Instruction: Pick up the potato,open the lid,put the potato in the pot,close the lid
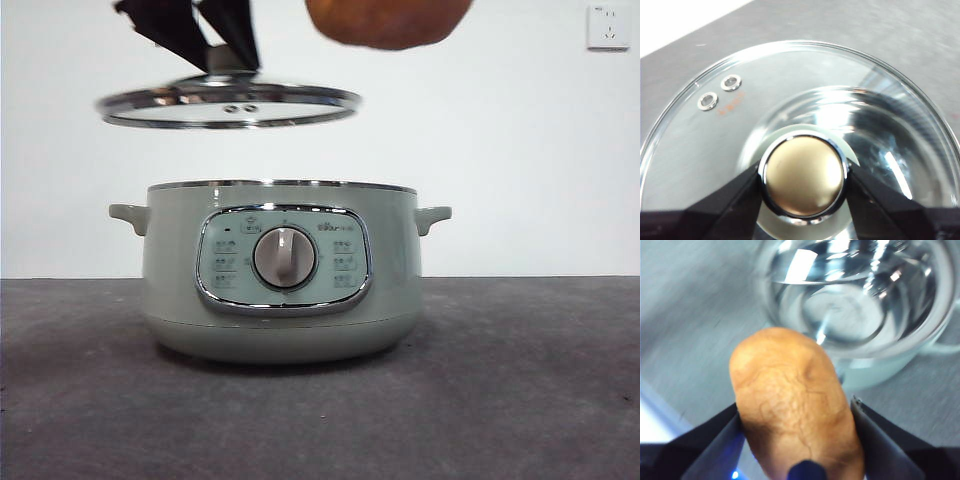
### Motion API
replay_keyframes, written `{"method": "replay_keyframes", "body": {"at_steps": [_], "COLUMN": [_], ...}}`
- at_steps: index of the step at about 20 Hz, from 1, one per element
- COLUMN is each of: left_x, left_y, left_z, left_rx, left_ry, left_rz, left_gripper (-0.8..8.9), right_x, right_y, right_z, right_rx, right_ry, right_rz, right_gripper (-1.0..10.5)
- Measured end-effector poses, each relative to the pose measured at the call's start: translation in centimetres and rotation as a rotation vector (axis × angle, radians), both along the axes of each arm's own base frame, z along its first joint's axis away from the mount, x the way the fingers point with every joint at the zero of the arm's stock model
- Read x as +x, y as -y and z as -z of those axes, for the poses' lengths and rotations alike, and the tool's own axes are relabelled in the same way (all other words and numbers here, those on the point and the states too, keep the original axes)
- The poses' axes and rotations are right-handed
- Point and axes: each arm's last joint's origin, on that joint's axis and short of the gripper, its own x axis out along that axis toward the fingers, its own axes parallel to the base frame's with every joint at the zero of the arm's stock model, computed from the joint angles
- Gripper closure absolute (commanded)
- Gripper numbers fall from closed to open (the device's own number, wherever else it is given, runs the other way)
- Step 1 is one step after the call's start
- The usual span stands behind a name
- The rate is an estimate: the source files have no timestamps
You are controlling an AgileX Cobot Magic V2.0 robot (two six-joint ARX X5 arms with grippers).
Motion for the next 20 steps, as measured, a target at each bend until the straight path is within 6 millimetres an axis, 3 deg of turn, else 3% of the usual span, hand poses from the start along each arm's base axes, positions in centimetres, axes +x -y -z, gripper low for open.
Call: {"method": "replay_keyframes", "body": {"at_steps": [5,8,15,20], "left_x": [0.4,1.1,1.6,1.7], "left_y": [-4.7,-7.4,-10.3,-10.8], "left_z": [-0.9,-0.8,-0.7,-0.7], "left_rx": [0.069,0.071,0.062,0.024], "left_ry": [0.028,0.013,-0.006,-0.019], "left_rz": [-0.164,-0.245,-0.330,-0.304], "left_gripper": [8.22,8.22,8.22,8.22], "right_x": [6.2,10.2,16.0,18.0], "right_y": [-2.4,-4.1,-8.1,-9.9], "right_z": [-0.3,0.7,4.5,7.7], "right_rx": [0.018,-0.003,-0.038,-0.085], "right_ry": [-0.059,-0.082,-0.152,-0.191], "right_rz": [0.076,0.112,0.088,0.079], "right_gripper": [9.5,9.5,9.4,9.4]}}
